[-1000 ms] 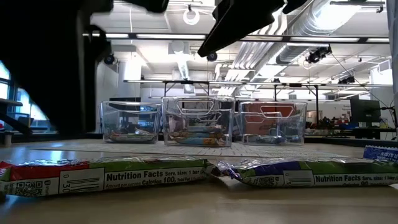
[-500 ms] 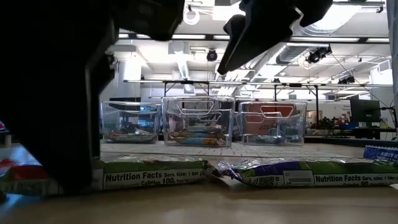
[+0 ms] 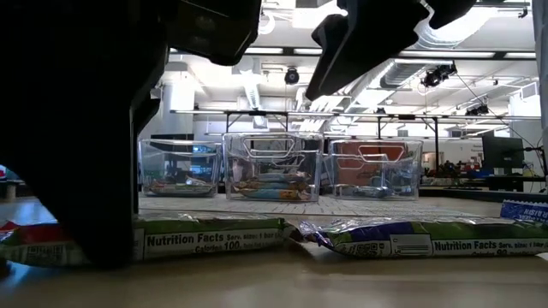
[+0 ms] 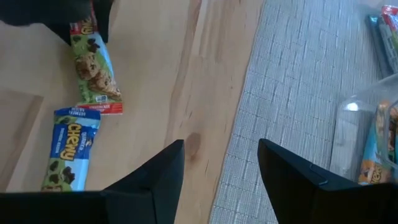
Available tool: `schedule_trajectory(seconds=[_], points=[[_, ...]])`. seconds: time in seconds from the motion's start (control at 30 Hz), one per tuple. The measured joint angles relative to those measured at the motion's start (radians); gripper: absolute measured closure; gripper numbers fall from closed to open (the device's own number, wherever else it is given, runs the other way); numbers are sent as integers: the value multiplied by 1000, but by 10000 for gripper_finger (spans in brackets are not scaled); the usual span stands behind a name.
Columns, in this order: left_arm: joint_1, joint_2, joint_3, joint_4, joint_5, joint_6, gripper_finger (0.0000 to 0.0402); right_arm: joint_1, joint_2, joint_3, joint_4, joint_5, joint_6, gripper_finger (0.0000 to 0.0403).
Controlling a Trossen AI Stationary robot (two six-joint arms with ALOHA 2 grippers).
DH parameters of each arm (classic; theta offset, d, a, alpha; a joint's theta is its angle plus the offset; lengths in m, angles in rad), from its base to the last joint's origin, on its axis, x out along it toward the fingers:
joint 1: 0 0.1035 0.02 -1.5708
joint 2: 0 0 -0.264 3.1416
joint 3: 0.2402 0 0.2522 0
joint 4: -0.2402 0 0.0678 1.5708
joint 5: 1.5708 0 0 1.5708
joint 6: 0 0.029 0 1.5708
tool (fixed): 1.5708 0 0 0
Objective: Pick and place Granola Bars by type
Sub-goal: Put the red granola bar into the left transparent bin
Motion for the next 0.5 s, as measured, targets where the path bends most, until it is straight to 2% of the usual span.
schedule_trajectory(seconds=[0.13,0.27,0.5], points=[[15,-28,-6,-90,22,7,308,10,-8,0,-10,24,31,215],[48,-99,-5,-220,-4,11,305,13,-45,0,-33,33,32,215],[157,-288,-4,-611,-197,-15,302,16,-134,0,-39,36,35,215]])
